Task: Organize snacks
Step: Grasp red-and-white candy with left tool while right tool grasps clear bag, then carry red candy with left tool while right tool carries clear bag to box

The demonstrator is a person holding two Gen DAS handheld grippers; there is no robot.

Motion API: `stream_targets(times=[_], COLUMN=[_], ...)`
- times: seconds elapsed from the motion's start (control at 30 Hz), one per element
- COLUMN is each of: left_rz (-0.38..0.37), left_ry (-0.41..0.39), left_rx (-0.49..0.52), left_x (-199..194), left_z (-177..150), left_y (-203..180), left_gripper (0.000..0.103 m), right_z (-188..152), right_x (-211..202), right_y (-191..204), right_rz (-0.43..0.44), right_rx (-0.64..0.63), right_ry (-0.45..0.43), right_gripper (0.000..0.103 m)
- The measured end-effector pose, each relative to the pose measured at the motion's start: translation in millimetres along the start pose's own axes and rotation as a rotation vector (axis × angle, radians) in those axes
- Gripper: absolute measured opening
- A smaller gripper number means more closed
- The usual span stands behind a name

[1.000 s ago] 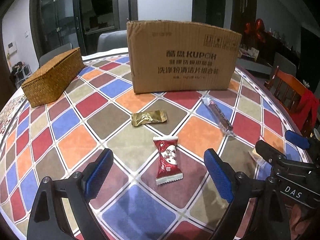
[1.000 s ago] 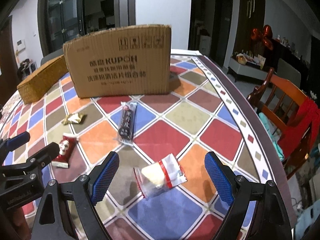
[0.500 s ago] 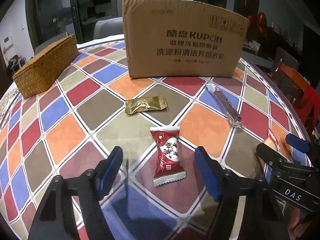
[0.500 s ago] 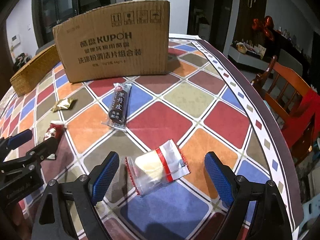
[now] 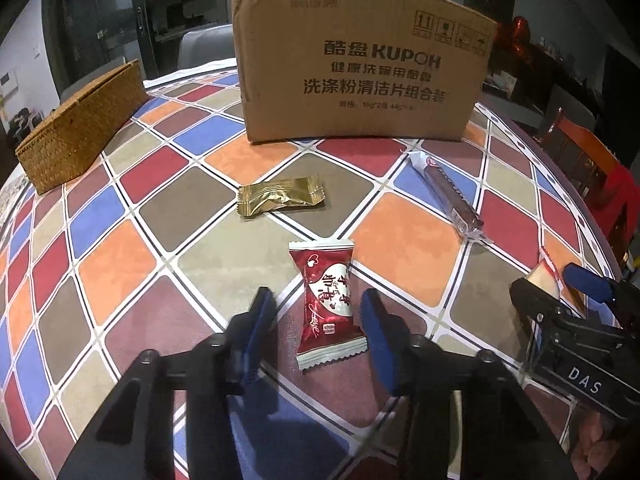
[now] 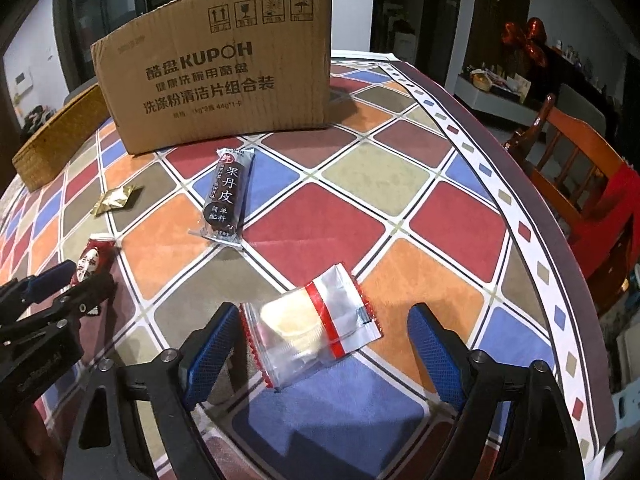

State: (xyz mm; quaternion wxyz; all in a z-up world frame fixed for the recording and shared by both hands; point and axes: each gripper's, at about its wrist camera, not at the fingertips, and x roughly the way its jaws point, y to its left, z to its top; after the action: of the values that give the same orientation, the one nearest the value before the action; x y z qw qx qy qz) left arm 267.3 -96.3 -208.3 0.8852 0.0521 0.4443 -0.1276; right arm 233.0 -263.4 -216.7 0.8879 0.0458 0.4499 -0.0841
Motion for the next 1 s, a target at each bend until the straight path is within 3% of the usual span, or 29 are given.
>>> stream_targets(times=[0.1,0.17,0.23,0.33,0.43,1.0], left_rz=[-0.010,-0.022,-0.030,-0.045,-0.047,-0.044], left_ry=[0.004,0.008,0.007,0.006,0.000,-0.042], left_rx=[0.013,0.015,0.018,0.017,0.018,0.000], left_x=[-1,-1,-2,-4,-7,-33], left_z=[0,0,0,-1,-1,9], left_y=[-2,-2,-3,-4,-4,0], left_gripper=[0.028,0.028,0.027,0.026,0.026,0.026], right_z=[0,0,0,-1,-1,17], right_x=[-3,-5,-7,-8,-9,-30], right_y=[2,4,6,9,10,9], right_rz=[0.010,0.020,0.032,0.046,0.053,0.070], right_rx=[-0.011,-0.020,-0.030,-0.039,-0.034,-0.012], right_ry=[-0.011,-0.016,-0.018,-0.018,-0.018,-0.068], right_gripper=[0.063,0.053,0.037,0.025,0.021,0.021])
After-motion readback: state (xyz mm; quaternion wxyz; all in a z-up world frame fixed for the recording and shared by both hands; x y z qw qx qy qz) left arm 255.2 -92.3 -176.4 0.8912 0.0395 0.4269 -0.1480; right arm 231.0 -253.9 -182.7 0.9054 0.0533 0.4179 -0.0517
